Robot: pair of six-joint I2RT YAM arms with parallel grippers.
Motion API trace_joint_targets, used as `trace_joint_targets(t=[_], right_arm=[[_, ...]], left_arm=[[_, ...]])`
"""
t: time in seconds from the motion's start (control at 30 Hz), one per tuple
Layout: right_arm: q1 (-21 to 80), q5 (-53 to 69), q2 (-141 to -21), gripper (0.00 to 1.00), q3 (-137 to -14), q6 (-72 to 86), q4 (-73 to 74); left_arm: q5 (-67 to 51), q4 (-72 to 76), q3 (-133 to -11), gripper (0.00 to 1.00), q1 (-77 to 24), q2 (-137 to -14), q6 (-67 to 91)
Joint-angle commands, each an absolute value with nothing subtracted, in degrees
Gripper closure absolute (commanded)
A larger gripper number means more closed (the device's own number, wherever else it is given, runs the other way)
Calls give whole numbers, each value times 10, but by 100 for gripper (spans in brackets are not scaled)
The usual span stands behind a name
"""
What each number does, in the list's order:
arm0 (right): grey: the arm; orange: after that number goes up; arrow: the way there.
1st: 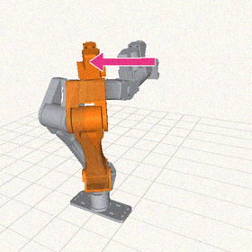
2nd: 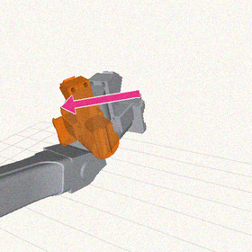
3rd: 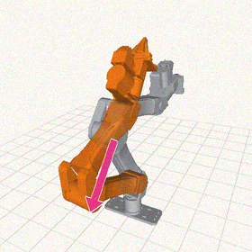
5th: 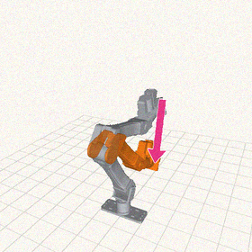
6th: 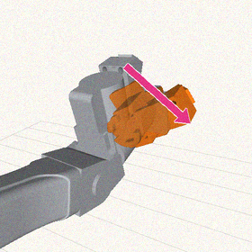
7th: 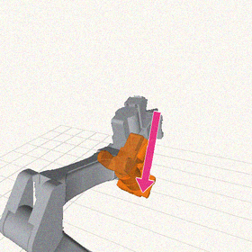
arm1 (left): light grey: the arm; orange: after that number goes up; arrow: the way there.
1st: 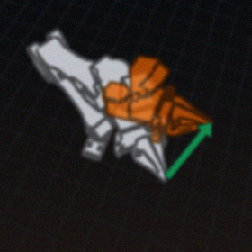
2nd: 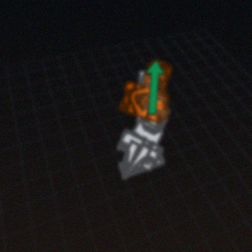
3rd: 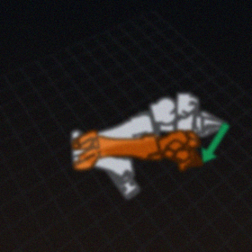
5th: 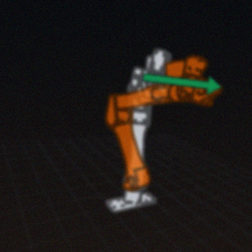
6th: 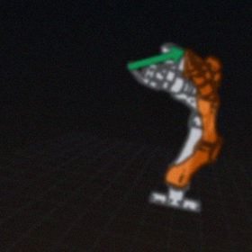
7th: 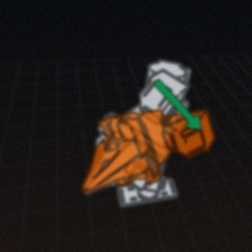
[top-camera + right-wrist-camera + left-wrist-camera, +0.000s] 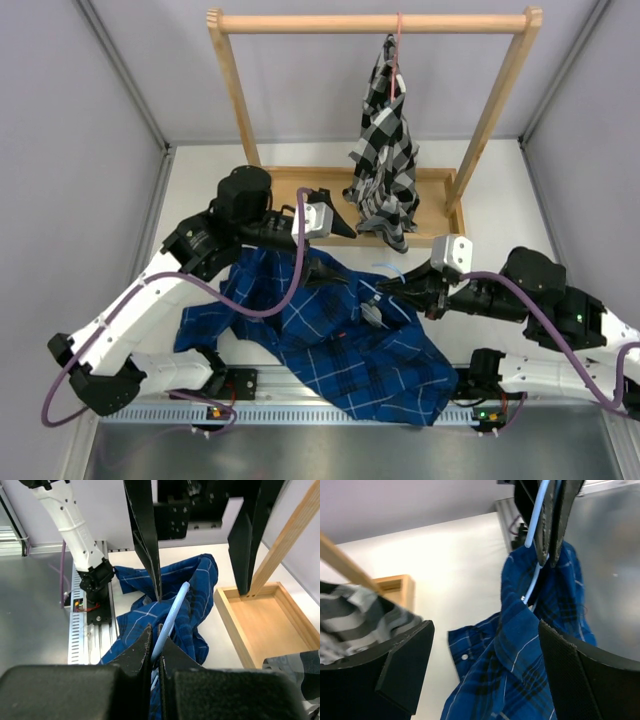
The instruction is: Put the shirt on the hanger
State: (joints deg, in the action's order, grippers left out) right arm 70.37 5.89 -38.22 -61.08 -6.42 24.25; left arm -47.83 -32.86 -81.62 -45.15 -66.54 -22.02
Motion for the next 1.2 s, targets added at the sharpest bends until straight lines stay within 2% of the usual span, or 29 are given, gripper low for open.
trace_joint_targets(t=[0.0,0.1,0.27,0.43,0.6,0.63,0.7,0.73,0.77,0.8,0.93,0.97,1.0,1.1,1.17], right_arm=[[707,84,-379,100,-650,-59,249],[707,105,-375,100,-653,-59,247],[708,109,-375,100,-661,-66,250],[707,118,-375,100,-664,-69,244],[708,120,-384,100,-671,-70,238],[708,120,-386,100,-671,-70,234],[708,119,-392,100,-669,-74,229],[707,115,-395,100,-670,-76,225],[707,110,-402,100,-676,-77,222],[708,100,-403,100,-680,-77,221],[708,70,-414,99,-690,-61,199],[708,62,-414,94,-688,-55,193],[707,39,-414,69,-689,-50,188],[708,-33,-413,23,-704,-25,224],[708,-71,-403,22,-714,-11,259]], left_arm=[[-594,-304,-806,11,-450,-688,-231],[-611,-313,-795,16,-449,-692,-233],[-642,-350,-810,17,-449,-709,-246],[-636,-356,-822,33,-449,-743,-225],[-663,-356,-822,37,-449,-754,-228],[-664,-357,-824,41,-449,-754,-229],[-665,-357,-825,61,-449,-749,-231],[-659,-357,-824,72,-449,-744,-231],[-652,-359,-822,93,-449,-737,-241],[-648,-362,-820,100,-449,-731,-247],[-627,-388,-839,100,-450,-722,-265],[-621,-395,-846,100,-449,-721,-266],[-614,-415,-854,100,-449,-721,-269],[-575,-447,-884,100,-449,-713,-283],[-547,-481,-905,100,-449,-705,-291]])
